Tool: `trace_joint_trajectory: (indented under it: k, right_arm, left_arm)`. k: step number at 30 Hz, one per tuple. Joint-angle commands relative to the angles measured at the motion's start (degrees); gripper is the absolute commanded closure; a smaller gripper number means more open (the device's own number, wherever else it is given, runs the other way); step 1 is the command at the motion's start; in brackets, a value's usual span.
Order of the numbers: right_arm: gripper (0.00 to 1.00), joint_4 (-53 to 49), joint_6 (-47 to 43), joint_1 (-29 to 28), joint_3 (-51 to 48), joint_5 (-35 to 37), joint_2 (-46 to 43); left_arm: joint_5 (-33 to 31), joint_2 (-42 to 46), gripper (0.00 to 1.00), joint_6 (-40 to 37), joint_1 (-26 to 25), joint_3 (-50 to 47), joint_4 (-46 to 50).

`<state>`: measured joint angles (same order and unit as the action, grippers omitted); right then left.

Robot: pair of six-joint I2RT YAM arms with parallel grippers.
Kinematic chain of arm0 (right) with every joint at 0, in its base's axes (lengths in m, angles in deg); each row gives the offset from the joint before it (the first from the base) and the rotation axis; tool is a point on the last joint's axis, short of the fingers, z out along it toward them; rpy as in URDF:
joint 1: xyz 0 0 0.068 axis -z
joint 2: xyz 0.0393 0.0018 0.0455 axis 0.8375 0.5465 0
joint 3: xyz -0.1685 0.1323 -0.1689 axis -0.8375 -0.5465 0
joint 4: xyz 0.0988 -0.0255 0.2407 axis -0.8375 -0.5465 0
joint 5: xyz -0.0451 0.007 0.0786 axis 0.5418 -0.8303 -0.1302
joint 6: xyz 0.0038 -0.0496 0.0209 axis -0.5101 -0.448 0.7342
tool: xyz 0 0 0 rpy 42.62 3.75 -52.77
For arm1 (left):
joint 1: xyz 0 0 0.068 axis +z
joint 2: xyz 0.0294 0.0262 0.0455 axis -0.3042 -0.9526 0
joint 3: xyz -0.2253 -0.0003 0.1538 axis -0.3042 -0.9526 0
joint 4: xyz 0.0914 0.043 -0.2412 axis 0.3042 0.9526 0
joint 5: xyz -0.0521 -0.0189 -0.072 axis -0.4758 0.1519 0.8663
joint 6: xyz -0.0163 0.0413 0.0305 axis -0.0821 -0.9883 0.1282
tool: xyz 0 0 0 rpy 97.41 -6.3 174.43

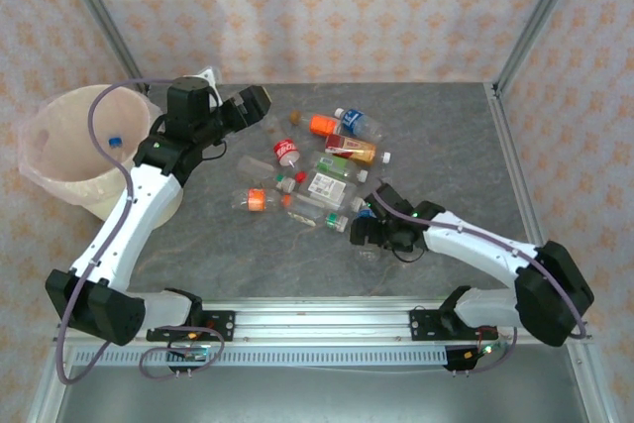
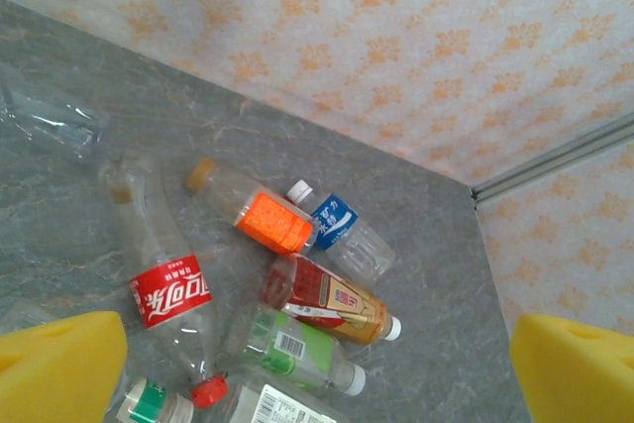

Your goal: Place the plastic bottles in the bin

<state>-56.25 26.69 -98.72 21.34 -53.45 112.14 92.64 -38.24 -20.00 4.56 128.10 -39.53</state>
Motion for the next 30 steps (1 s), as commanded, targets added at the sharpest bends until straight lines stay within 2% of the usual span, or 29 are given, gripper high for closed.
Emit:
trace_joint_trajectory:
  k: [1,4,7,12,17,23,30]
  right_arm:
    - [0.06,0.3,1.0,-1.0,-0.4,-0.7,1.5]
    - [0.07,1.8,2.0,-1.3,-1.2,1.0,2.8]
    - [0.09,-0.8,2.7,-1.3,0.0,5.9,5.5]
    - [0.22,0.5,1.1,-1.3,0.5,8.7,6.3]
    - [0.34,-0.5,1.5,-1.3,1.2,17.8,6.0]
    - [0.45,5.3,0.0,-1.3,0.2,22.7,2.5]
    - [0.5,17.1,-8.2,-1.3,0.3,23.5,-3.9]
  left_arm:
    - [1.2,-0.5,0.0,-0.5,-0.6,0.1,-0.7]
    - [0.3,-0.4,0.0,-0.9,-0.6,-0.4,-0.3]
    - [-0.2,-0.9,0.0,-1.2,-0.7,-0.8,-0.2]
    - [0.9,-2.3,0.0,-0.5,-0.7,-0.4,0.0]
    - [1.1,-1.4,0.0,-0.7,-1.2,-2.0,-0.5]
    - [2.6,-0.7,0.0,0.0,-1.3,-4.5,0.5]
    - [7.8,0.7,0.0,1.8,-2.1,-9.8,-3.2]
